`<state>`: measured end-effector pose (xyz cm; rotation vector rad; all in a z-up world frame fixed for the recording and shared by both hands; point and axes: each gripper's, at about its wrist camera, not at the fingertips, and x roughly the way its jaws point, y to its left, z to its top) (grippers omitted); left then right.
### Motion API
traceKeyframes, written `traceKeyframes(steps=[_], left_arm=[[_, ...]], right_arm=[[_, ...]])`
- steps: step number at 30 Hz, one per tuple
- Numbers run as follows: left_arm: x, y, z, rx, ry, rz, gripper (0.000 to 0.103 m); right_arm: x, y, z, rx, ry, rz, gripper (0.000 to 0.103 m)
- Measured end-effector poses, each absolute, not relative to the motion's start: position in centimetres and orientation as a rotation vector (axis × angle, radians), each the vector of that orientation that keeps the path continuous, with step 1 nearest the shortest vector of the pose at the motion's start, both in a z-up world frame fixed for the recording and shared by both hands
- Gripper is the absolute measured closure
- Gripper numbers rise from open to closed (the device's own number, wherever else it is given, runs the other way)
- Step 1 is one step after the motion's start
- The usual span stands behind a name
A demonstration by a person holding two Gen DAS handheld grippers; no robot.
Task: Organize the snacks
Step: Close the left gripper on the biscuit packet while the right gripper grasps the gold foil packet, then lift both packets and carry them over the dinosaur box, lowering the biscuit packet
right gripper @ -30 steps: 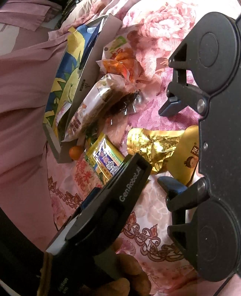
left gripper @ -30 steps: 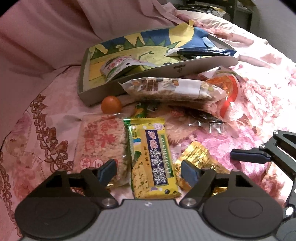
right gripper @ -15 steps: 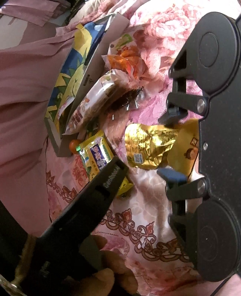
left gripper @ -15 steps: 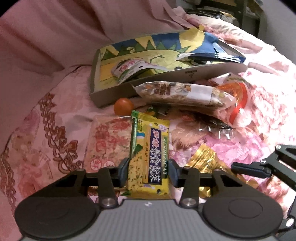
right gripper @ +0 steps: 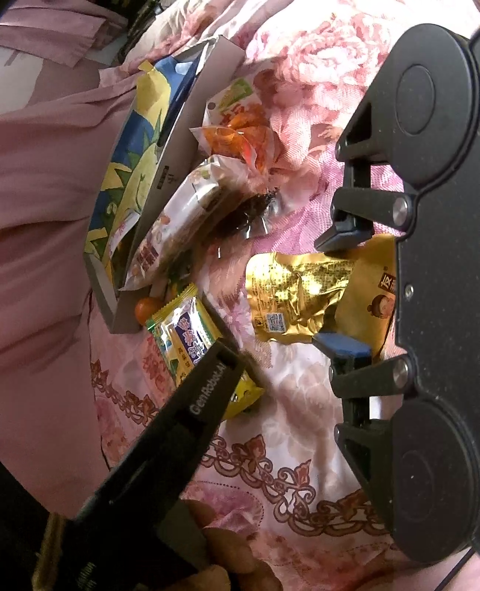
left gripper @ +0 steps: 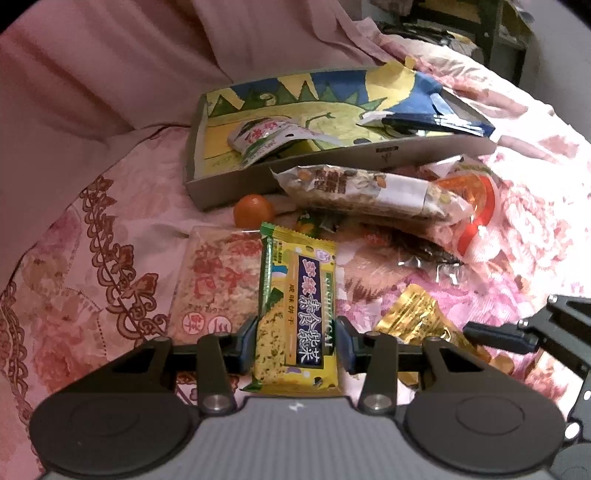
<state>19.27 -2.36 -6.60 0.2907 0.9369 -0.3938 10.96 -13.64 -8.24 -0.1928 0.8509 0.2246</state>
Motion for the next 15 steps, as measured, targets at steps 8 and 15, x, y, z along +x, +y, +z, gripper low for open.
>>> traceKeyframes(steps=[8,15], left_arm=[[19.0,-2.0,-6.0,0.246,0.924,-0.388,0.056],[18.4,-1.3,-4.4,0.2,0.865,-0.364,0.056]], right_arm=[[9.8,-11.8,-8.1,-0.389,0.767,0.231,0.058],[8.6,-10.9,-7.5,-0.529,0.647,0.212,0.059]])
